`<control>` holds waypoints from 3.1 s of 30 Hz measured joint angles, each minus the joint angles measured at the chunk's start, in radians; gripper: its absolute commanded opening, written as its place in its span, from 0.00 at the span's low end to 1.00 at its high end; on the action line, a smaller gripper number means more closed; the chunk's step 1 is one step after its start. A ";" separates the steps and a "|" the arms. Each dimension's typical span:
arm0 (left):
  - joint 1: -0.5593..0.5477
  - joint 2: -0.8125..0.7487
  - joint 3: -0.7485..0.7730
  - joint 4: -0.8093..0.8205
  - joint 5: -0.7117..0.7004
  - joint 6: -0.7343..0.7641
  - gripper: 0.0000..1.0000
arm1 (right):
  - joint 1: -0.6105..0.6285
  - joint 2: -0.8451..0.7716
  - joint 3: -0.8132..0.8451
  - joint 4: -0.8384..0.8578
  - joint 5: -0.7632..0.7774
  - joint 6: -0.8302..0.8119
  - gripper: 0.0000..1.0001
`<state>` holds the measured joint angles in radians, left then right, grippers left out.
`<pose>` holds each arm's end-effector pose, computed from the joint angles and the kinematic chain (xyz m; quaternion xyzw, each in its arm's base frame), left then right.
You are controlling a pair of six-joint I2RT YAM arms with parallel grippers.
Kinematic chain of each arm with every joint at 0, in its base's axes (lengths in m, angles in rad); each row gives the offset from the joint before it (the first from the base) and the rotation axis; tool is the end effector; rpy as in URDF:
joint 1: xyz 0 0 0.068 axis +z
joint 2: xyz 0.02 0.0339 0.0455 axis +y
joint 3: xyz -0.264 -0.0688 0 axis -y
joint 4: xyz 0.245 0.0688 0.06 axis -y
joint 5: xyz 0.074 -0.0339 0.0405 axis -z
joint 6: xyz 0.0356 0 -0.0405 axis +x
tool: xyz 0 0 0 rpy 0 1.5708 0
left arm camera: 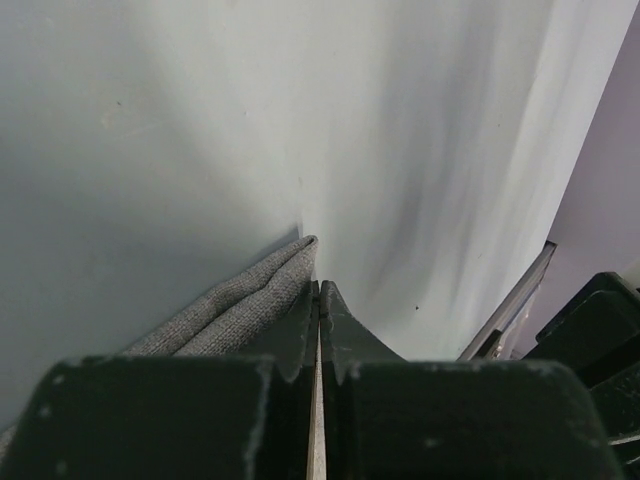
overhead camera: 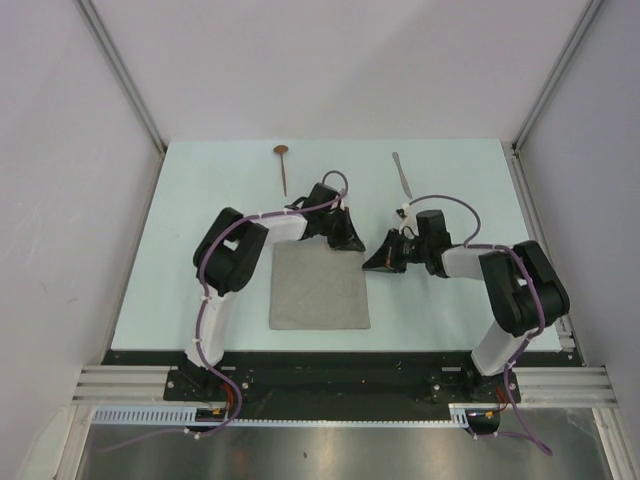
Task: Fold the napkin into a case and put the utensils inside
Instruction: Smooth out the square-folded napkin at the center of the board, then move the square-folded napkin to the center of the board.
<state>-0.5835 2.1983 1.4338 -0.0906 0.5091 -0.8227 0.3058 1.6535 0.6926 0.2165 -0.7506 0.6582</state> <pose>0.3763 -0.2692 0.1216 -0.0206 0.9105 -0.3991 0.1061 0.2834 0.1149 0.1424 0.0045 0.8647 0.4706 0.1754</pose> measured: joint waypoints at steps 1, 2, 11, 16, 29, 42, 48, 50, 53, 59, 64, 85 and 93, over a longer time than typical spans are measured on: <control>0.002 0.000 0.000 0.002 0.000 0.000 0.00 | 0.001 0.023 0.010 0.026 -0.015 0.008 0.00; 0.004 0.000 0.000 0.003 0.000 -0.001 0.00 | 0.004 0.045 0.021 0.051 -0.028 0.019 0.00; 0.024 0.029 0.014 0.005 0.049 -0.046 0.00 | 0.018 0.236 0.056 0.173 -0.080 0.053 0.00; 0.026 0.039 0.026 -0.010 0.054 -0.068 0.00 | 0.008 0.266 0.037 0.200 -0.098 0.044 0.00; 0.032 0.044 0.027 -0.009 0.068 -0.076 0.00 | -0.003 0.087 -0.042 0.071 -0.081 -0.037 0.00; 0.032 0.045 0.029 -0.012 0.067 -0.076 0.00 | 0.096 0.078 -0.121 0.144 -0.061 0.005 0.00; 0.032 0.047 0.040 -0.029 0.064 -0.074 0.00 | 0.101 0.025 -0.192 0.129 -0.049 0.013 0.00; 0.032 0.048 0.042 -0.032 0.064 -0.069 0.00 | 0.116 -0.034 -0.198 0.092 -0.028 0.009 0.00; 0.031 0.048 0.045 -0.036 0.064 -0.067 0.00 | 0.157 -0.113 -0.198 0.072 0.000 0.008 0.00; 0.030 0.048 0.070 -0.074 0.047 -0.041 0.09 | 0.210 -0.091 -0.277 0.157 0.014 0.045 0.00; 0.035 0.043 0.112 -0.141 0.003 0.011 0.29 | 0.204 -0.093 -0.323 0.160 0.029 0.067 0.00; 0.168 -0.838 -0.378 -0.299 -0.082 0.235 0.78 | 0.238 -0.319 -0.280 -0.196 0.234 -0.002 0.40; 0.170 -0.910 -0.473 -0.354 -0.107 0.283 0.78 | 0.288 -0.253 -0.291 -0.068 0.230 0.037 0.20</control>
<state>-0.4137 1.2881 0.9611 -0.4442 0.4019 -0.5396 0.5938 1.4002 0.4019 0.1486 -0.5201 0.6949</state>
